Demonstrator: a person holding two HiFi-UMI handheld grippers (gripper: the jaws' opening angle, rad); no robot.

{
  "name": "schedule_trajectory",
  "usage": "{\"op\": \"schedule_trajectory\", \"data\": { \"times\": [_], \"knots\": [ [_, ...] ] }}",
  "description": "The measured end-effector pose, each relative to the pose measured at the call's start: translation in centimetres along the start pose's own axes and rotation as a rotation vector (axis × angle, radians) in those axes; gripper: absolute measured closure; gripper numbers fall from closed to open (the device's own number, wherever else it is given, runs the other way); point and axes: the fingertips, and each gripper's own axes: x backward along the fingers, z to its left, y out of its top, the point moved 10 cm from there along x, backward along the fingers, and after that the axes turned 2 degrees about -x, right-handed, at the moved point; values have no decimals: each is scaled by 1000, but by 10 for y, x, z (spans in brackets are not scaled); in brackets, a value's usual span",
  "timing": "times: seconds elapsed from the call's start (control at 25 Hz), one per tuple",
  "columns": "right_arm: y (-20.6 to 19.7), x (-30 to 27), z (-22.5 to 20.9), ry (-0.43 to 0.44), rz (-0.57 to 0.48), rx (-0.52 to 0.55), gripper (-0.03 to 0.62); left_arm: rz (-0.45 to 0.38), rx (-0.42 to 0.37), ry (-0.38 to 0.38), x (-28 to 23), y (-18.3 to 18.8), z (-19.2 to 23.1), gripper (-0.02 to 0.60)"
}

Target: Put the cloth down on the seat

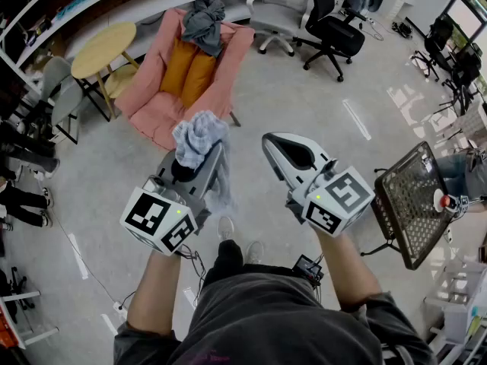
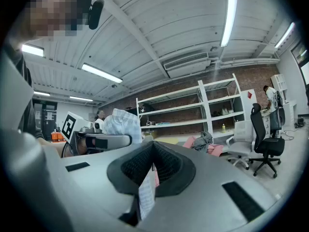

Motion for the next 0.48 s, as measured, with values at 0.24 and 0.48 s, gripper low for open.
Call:
{"op": "schedule_trajectory", "data": {
  "times": [0.24,0.48],
  "knots": [
    [-1,2,-1,-9,-7,-7,579,2,5,6,1,-3,-4,543],
    [0,3,-1,6,-14,-22,577,-6,-4,22,7,-2,-3,543]
  ]
}}
